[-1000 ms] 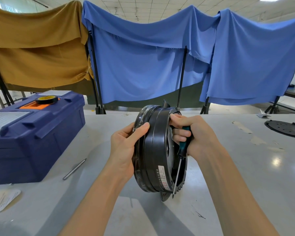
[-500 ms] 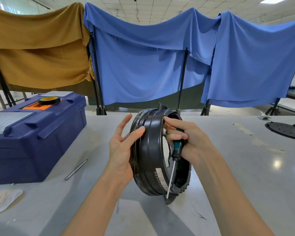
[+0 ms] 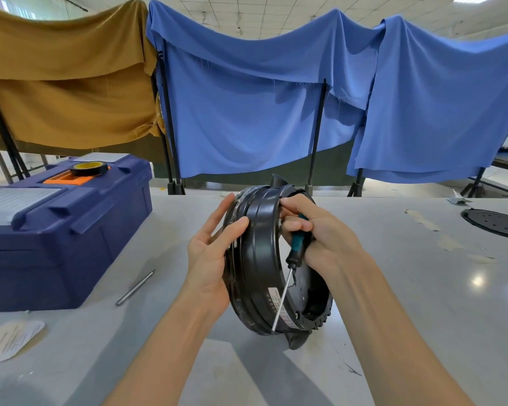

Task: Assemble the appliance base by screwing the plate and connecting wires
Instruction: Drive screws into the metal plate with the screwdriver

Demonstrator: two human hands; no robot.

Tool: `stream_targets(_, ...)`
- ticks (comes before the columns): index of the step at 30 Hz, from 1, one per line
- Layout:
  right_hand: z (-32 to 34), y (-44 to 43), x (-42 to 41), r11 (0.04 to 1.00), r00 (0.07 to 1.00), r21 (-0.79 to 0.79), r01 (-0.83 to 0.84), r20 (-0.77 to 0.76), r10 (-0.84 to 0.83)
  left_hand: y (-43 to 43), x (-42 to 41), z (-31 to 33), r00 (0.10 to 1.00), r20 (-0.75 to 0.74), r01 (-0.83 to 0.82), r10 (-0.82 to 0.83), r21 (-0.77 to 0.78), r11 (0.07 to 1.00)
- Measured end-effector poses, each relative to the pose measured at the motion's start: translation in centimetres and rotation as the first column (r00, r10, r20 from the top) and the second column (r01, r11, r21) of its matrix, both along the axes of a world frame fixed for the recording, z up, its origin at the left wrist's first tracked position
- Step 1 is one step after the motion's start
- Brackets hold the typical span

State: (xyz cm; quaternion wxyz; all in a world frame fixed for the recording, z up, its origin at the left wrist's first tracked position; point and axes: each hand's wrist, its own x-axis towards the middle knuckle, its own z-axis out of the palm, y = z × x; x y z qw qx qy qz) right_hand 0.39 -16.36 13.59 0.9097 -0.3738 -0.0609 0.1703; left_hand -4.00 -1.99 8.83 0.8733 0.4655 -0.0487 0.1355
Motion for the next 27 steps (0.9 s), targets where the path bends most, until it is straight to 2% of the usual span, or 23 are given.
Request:
stream_targets(2,0.1,0.4,0.0,0.999,0.999,0.009,0.048,-0.014,-0.048,0.1,0.0,0.0,1.000,-0.008,0.001,-0.001,-0.006,1.000)
stream_targets(5,-0.1,0.9,-0.1,0.995,0.997,-0.061,0.076,-0.021,-0.077,0.2,0.0,-0.6,0.998,-0.061,-0.014,0.014,-0.002,1.000)
stream_targets(8,-0.7,1.0,-0.5,0.992,0.998,-0.124,0.025,-0.062,-0.033,0.1,-0.2,-1.6,0.987,-0.153,-0.043,0.038,-0.029,0.999)
stream_targets(12,-0.9,0.8,-0.8,0.989,0.994,-0.124,-0.081,-0.085,0.071,0.3,-0.3,-2.1,0.969,-0.239,-0.083,0.059,-0.089,0.993)
stream_targets(16,-0.9,1.6,-0.6,0.980,0.991,-0.177,-0.090,-0.118,0.070,1.1,-0.5,-2.5,0.951,-0.303,-0.110,0.069,-0.120,0.987)
stream_targets(22,-2.7,3.3,-0.7,0.932,0.979,-0.331,-0.150,-0.183,0.093,2.4,-0.4,-4.0,0.864,-0.503,-0.095,0.030,-0.105,0.990)
stream_targets(25,-2.9,2.5,-0.3,0.918,0.980,-0.383,-0.106,-0.196,0.031,3.1,-0.5,-5.1,0.821,-0.570,-0.103,0.004,-0.141,0.985)
stream_targets(27,-2.3,0.8,0.5,0.934,0.979,-0.355,-0.044,-0.201,-0.031,3.6,-0.6,-6.1,0.786,-0.619,-0.108,-0.011,-0.155,0.982)
